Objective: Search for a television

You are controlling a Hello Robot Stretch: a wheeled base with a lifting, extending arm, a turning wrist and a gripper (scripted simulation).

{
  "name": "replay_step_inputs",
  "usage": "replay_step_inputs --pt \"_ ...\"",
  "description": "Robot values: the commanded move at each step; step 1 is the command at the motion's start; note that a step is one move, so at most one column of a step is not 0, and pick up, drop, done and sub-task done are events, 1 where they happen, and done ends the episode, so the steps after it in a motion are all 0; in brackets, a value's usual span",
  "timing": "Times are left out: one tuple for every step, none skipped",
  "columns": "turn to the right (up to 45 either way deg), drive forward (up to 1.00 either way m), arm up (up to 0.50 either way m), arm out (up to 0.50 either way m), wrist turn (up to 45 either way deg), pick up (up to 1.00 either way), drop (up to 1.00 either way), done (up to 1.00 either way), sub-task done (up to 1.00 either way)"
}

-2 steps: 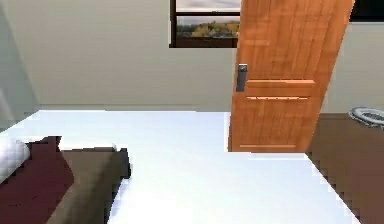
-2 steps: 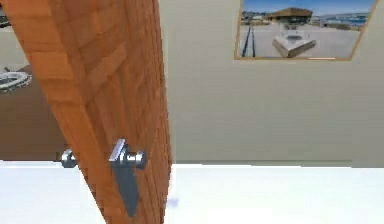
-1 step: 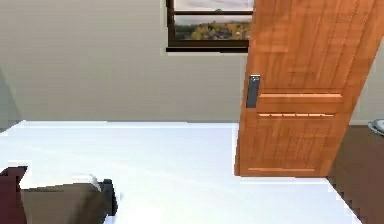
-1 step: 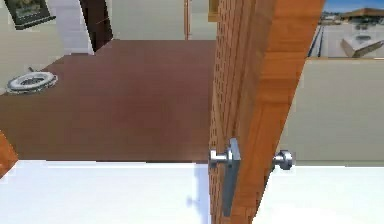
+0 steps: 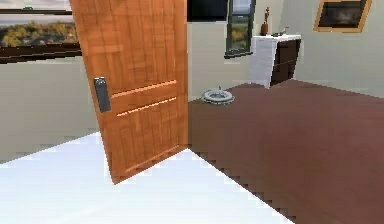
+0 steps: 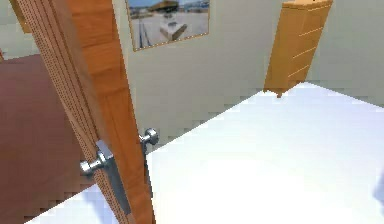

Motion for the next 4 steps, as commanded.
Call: replay_step_inputs --pt "0.0 0.25 0.00 0.00 0.0 0.00 0.00 0.00 0.00" --pt "42.0 0.00 0.00 0.00 0.0 0.00 0.00 0.00 0.00" --pt "0.0 1.00 0.00 0.00 0.0 0.00 0.00 0.00 0.00" --pt "6.0 0.00 0.00 0.00 0.0 0.00 0.00 0.00 0.00"
